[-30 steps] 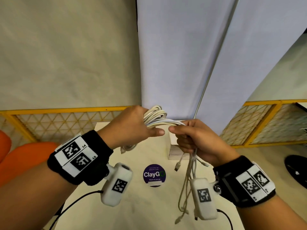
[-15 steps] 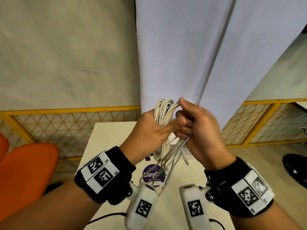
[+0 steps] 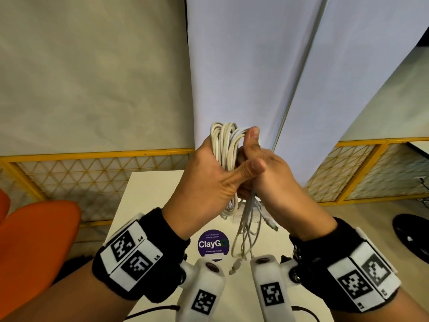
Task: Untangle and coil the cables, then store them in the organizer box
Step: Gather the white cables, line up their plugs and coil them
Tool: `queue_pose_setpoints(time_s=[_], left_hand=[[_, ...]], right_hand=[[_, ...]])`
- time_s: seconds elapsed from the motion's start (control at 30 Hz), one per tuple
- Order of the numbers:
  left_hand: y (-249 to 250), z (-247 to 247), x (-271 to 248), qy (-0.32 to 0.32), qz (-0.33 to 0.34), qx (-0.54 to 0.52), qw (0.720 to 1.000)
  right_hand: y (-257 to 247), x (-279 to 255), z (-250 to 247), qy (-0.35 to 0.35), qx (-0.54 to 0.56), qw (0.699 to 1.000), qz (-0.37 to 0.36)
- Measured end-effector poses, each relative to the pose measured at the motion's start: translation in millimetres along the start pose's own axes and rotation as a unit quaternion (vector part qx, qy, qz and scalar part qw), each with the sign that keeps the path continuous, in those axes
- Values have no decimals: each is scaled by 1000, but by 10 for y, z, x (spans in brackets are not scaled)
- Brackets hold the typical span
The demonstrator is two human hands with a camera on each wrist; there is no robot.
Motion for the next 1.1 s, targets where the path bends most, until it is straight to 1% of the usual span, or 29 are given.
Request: queue_pose_setpoints(time_s=[0.1, 0.17, 0.23, 0.33, 0.43, 0.5, 0.63, 0.7, 0.77, 0.83, 0.87, 0.9, 0.93, 0.97, 1.0, 1.03, 1.07, 1.1], left_hand=[[76, 19, -28, -22, 6, -10, 1000], [79, 21, -22, -33, 1, -28, 999], [64, 61, -30, -59, -2, -50, 997], [33, 88, -60, -77, -10, -73, 994], [1, 108, -75, -79, -12, -69, 994], [-44, 111, -72, -68, -11, -64, 996], [-74, 153, -65, -63, -10, -46, 997], [-77, 159, -54, -56, -13, -19, 998], [-62, 174, -51, -55, -24, -7, 998], [-102, 180, -35, -52, -37, 17, 998], [-95, 187, -27, -61, -35, 18, 997], [-76, 204, -33, -72, -27, 16, 997], [-86, 202, -47, -84, -18, 11, 996], [1, 248, -60, -104, -14, 8, 994], [50, 269, -69, -119, -18, 9, 993], [80, 282, -67, -128, -37, 6, 991], [82, 300, -83, -141, -68, 6, 988], [79, 321, -97, -161, -89, 7, 983]], right_hand=[[-28, -27, 20, -26, -69, 997, -16], [-95, -42, 50, -50, -60, 996, -41], [-136, -67, 81, -77, -44, 994, -57], [-76, -83, 95, -96, -66, 992, -39], [10, -98, 81, -90, -35, 995, -18], [32, -87, 130, -81, -21, 996, -21], [89, -37, 131, -39, 44, 998, -1], [26, -82, 135, -62, 81, 995, 9], [-4, -114, 79, -55, 111, 992, 16], [-28, -72, 71, -48, 121, 991, 7], [-87, -85, 37, -59, 116, 991, -12], [-84, -93, 61, -65, 111, 992, -13], [44, -71, 74, -71, 101, 992, -17], [279, -94, -81, -39, 24, 999, -10], [563, -63, -120, -36, -64, 997, -39], [793, -35, -80, -43, -139, 986, -79], [842, -62, 11, -60, -175, 977, -109], [715, -105, -95, -62, -206, 972, -98]])
Point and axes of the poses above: each hand's wrist, its own x-axis towards the middle knuckle, its own z-axis out of the palm, y = z × x, the point moved 7 cm from there along x, towards the middle knuckle, and after that the axes turned 7 degrees about -z, right-handed, at the moved point
